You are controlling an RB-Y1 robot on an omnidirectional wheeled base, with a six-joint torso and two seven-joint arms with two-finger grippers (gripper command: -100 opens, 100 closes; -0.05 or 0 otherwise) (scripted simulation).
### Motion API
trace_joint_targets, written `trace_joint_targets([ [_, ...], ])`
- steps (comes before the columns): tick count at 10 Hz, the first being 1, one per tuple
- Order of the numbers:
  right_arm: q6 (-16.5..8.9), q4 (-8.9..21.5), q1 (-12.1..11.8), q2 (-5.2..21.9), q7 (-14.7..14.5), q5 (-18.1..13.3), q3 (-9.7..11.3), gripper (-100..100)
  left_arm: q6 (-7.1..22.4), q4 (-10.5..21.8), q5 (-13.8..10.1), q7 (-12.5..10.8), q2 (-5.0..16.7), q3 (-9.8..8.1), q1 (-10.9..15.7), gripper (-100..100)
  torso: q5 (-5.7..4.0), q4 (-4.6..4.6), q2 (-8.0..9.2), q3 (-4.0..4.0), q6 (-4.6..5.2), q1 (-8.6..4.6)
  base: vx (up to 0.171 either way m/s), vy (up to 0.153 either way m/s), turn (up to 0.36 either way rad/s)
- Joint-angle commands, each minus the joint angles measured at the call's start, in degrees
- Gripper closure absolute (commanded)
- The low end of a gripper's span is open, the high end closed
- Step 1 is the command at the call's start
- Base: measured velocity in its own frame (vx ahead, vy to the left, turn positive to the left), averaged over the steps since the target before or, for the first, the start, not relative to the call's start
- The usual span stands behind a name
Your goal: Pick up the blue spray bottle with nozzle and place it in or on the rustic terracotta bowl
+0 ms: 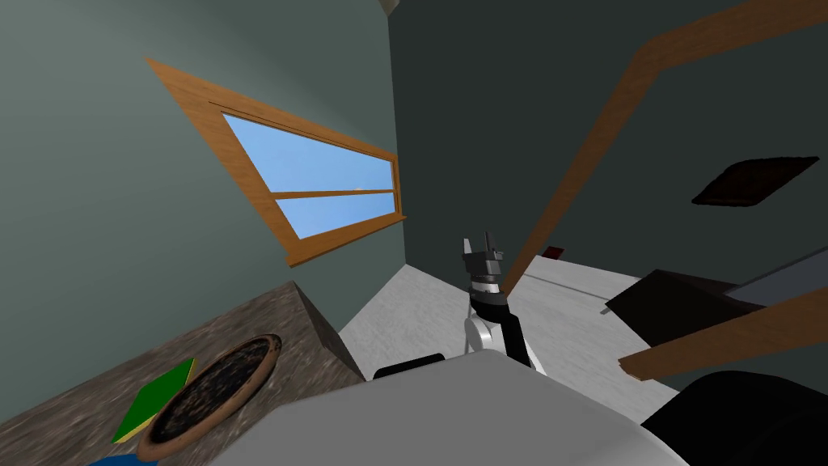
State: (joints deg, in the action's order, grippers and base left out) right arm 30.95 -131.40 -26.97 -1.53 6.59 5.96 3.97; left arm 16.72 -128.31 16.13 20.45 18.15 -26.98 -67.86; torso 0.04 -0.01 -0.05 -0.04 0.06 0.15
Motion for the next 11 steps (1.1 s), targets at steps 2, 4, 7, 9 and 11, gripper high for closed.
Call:
trace_joint_targets([
  [2, 0.0, 0.0, -0.01, 0.0, 0.0, 0.0, -0.01, 0, -0.45, -0.52, 0.04, 0.05, -0.1, 0.18, -0.62, 100, 0.0, -0.01, 0.0, 0.0, -0.11, -0.01, 0.014, 0.001, 0.117],
  [4, 0.0, 0.0, 0.0, 0.0, 0.0, 0.0, 0.0, 0, -1.39, -1.76, -0.23, -0.96, -0.06, -0.8, -2.34, 100, 0.0, 0.0, 0.0, 0.0, -0.01, -0.01, 0.003, -0.063, 0.096],
  [7, 0.0, 0.0, 0.0, -0.02, 0.0, 0.0, 0.02, 0, -2.89, -4.78, -1.07, -3.31, 0.18, -3.11, -6.02, 100, -0.25, 0.0, 0.01, 0.01, -0.12, -1.09, 0.026, -0.239, 0.211],
  [9, 0.0, 0.0, -0.01, -0.03, 0.0, 0.0, 0.02, 0, -3.73, -7.01, -1.77, -4.95, 0.33, -4.65, -8.52, 100, -0.33, 0.05, 0.11, 0.09, -0.23, -1.32, 0.007, -0.252, 0.254],
  [11, 0.0, 0.0, 0.0, -0.02, 0.0, 0.0, 0.02, 0, -4.5, -9.67, -2.83, -6.93, 0.48, -6.42, -11.47, 100, -0.29, 0.06, 0.01, 0.04, -0.16, -1.1, 0.003, -0.2, 0.173],
])
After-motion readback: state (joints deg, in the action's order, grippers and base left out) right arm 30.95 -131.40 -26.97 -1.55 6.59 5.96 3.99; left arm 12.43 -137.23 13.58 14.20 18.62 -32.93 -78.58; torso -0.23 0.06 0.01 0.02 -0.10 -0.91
